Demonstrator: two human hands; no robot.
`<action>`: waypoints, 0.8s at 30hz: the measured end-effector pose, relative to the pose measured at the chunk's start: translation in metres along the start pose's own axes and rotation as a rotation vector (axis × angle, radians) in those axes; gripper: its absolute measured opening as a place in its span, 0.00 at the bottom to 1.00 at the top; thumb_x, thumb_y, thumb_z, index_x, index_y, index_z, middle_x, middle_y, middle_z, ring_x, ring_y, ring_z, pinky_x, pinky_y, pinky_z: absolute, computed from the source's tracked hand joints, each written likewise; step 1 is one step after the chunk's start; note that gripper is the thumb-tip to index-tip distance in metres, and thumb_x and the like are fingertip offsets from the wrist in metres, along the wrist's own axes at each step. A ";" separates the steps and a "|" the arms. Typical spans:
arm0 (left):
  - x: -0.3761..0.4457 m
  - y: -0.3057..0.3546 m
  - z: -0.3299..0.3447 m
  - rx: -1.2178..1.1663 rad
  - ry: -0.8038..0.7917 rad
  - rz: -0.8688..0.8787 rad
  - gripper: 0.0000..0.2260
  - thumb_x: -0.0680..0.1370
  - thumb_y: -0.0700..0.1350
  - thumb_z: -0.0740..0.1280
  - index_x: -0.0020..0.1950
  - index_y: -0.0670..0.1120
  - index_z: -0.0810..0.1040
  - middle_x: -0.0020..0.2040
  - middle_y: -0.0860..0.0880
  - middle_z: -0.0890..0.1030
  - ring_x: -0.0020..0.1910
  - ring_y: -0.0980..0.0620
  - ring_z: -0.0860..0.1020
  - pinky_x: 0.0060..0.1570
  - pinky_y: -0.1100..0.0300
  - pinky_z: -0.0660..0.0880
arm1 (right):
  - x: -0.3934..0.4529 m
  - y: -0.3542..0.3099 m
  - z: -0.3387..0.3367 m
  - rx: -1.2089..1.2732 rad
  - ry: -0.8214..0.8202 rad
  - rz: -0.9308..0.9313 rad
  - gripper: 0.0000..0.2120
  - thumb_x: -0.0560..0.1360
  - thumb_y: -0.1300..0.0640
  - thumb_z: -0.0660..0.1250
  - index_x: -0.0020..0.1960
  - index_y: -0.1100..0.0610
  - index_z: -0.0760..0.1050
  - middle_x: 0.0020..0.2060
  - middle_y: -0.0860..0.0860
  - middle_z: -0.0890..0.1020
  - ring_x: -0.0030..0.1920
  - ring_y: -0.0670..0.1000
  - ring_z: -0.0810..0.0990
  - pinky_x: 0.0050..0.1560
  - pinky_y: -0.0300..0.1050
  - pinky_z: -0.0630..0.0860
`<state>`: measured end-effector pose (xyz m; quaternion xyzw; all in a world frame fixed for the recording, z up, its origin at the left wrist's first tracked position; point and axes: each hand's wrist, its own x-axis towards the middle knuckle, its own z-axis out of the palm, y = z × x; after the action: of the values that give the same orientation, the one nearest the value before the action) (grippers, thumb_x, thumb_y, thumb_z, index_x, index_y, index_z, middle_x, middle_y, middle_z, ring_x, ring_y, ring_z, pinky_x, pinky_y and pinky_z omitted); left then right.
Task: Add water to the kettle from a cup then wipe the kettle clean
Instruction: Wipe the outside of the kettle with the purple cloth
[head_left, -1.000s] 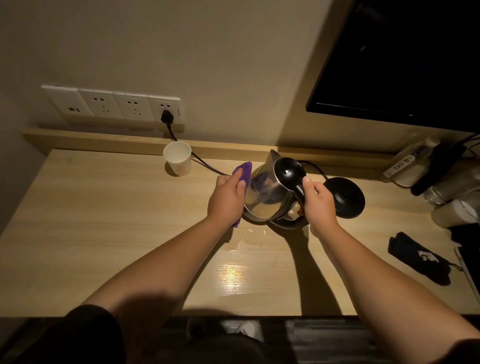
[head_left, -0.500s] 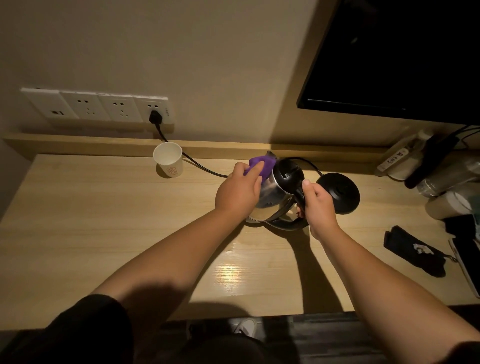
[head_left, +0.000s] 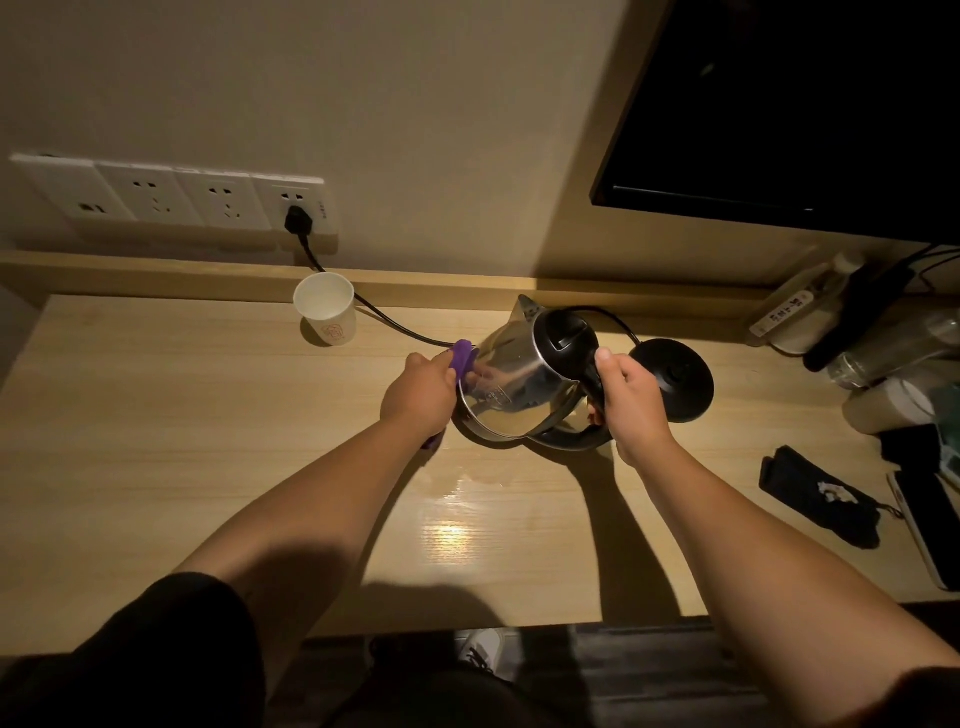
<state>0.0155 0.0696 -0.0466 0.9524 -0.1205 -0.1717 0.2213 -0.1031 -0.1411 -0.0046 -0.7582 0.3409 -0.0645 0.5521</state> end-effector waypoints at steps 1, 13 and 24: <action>-0.002 0.003 -0.002 -0.028 0.020 0.005 0.16 0.84 0.50 0.51 0.71 0.52 0.67 0.60 0.44 0.70 0.43 0.47 0.76 0.45 0.52 0.76 | 0.000 0.001 0.000 0.011 0.009 0.009 0.15 0.81 0.41 0.58 0.47 0.49 0.76 0.40 0.51 0.79 0.44 0.53 0.78 0.46 0.51 0.76; -0.046 0.063 0.010 -0.065 0.375 0.424 0.26 0.79 0.48 0.67 0.73 0.53 0.59 0.68 0.44 0.69 0.59 0.47 0.75 0.47 0.54 0.80 | 0.002 -0.004 0.011 0.109 0.069 0.071 0.18 0.80 0.39 0.58 0.49 0.52 0.78 0.41 0.55 0.79 0.42 0.54 0.77 0.44 0.51 0.75; -0.035 0.005 0.017 -0.088 0.245 0.105 0.21 0.82 0.49 0.59 0.74 0.50 0.60 0.65 0.47 0.70 0.50 0.53 0.76 0.41 0.61 0.76 | 0.003 -0.005 0.006 0.307 0.036 0.188 0.19 0.81 0.41 0.58 0.54 0.55 0.77 0.35 0.54 0.75 0.30 0.48 0.73 0.34 0.45 0.72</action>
<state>-0.0238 0.0696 -0.0491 0.9479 -0.1347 -0.0475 0.2846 -0.0959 -0.1367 -0.0037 -0.6286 0.4062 -0.0775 0.6586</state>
